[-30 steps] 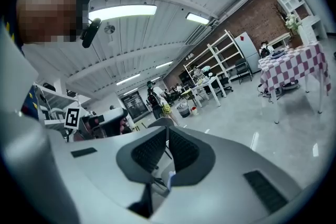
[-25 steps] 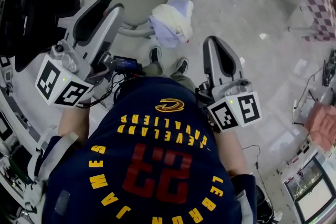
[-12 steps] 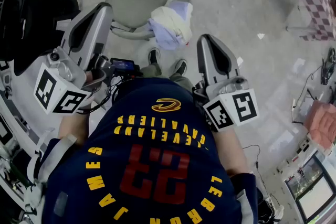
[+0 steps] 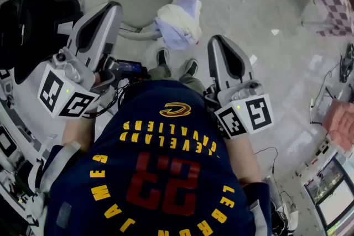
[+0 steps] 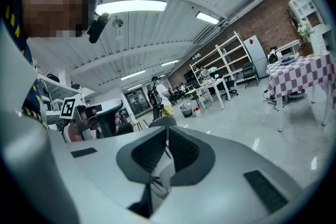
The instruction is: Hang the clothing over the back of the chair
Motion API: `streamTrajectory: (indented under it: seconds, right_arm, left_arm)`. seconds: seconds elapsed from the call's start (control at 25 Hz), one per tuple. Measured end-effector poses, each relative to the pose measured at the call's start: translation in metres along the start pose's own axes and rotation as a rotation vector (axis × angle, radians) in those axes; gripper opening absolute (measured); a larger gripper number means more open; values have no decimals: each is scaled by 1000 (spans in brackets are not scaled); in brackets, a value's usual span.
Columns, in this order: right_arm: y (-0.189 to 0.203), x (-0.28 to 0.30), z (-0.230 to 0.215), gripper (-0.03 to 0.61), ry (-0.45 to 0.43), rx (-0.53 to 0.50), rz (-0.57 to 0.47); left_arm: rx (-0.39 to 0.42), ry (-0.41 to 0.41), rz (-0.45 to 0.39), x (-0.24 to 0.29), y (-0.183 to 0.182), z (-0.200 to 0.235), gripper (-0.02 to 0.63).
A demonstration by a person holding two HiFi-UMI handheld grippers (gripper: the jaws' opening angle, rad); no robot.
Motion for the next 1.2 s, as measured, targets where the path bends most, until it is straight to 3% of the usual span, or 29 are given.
streamTrajectory:
  seconds: [1.2]
  right_arm:
    - [9, -4, 5, 21, 7, -1, 12]
  left_arm:
    - [-25, 10, 20, -1, 10, 3, 3]
Point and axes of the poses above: the fingertips, and each gripper's own axes: x forward along the fingers, z to its left, y out of its underside, the point moved 3 cm from there along -x, backward along the fingers, and after that the axes turned 5 degrees about -y, right-handed, at the moved point
